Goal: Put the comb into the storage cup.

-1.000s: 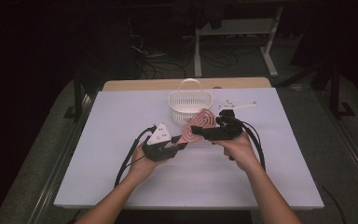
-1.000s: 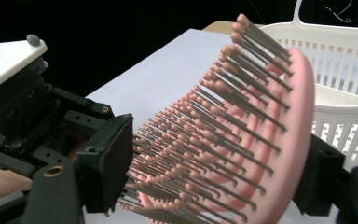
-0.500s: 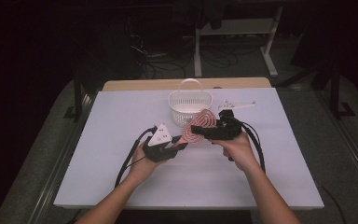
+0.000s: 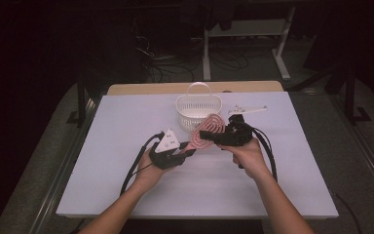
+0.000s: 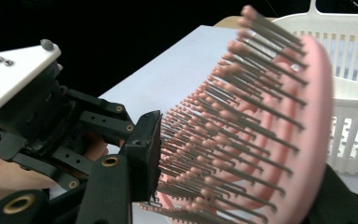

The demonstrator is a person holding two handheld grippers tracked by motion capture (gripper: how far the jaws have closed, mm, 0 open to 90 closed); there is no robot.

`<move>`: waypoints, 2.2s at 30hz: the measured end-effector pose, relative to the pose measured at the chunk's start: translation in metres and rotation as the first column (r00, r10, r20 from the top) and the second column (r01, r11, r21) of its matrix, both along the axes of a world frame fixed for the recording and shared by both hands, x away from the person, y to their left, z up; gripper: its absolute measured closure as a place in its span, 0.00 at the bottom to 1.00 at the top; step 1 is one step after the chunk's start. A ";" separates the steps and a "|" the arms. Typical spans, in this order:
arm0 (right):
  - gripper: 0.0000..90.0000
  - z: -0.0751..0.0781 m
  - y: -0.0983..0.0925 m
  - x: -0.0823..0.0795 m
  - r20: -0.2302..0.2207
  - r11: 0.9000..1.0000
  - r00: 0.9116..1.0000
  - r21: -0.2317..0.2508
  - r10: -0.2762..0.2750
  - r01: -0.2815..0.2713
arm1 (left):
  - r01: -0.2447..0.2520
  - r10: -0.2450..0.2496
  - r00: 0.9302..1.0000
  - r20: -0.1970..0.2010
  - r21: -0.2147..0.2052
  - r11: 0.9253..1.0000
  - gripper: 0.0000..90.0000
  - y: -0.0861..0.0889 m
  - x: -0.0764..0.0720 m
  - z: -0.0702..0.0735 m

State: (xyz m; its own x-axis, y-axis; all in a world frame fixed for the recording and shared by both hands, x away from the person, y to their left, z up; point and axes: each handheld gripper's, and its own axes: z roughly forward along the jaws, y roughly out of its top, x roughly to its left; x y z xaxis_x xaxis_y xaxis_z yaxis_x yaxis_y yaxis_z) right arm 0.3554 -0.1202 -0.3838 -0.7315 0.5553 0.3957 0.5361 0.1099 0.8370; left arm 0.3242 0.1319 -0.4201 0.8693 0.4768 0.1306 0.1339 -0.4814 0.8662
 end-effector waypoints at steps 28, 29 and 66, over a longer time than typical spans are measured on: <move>0.70 0.004 0.000 -0.004 0.016 0.998 1.000 0.057 0.024 -0.025 | 0.023 -0.023 0.999 -0.033 0.007 1.000 0.72 -0.001 0.003 -0.002; 0.70 0.005 -0.001 -0.004 0.016 0.998 1.000 0.057 0.020 -0.021 | 0.022 -0.022 0.999 -0.034 0.006 1.000 0.70 -0.001 0.003 -0.002; 0.70 0.011 -0.022 -0.004 0.051 0.995 0.997 0.081 -0.058 0.054 | 0.006 -0.001 0.984 -0.177 0.026 1.000 0.12 0.077 -0.001 -0.009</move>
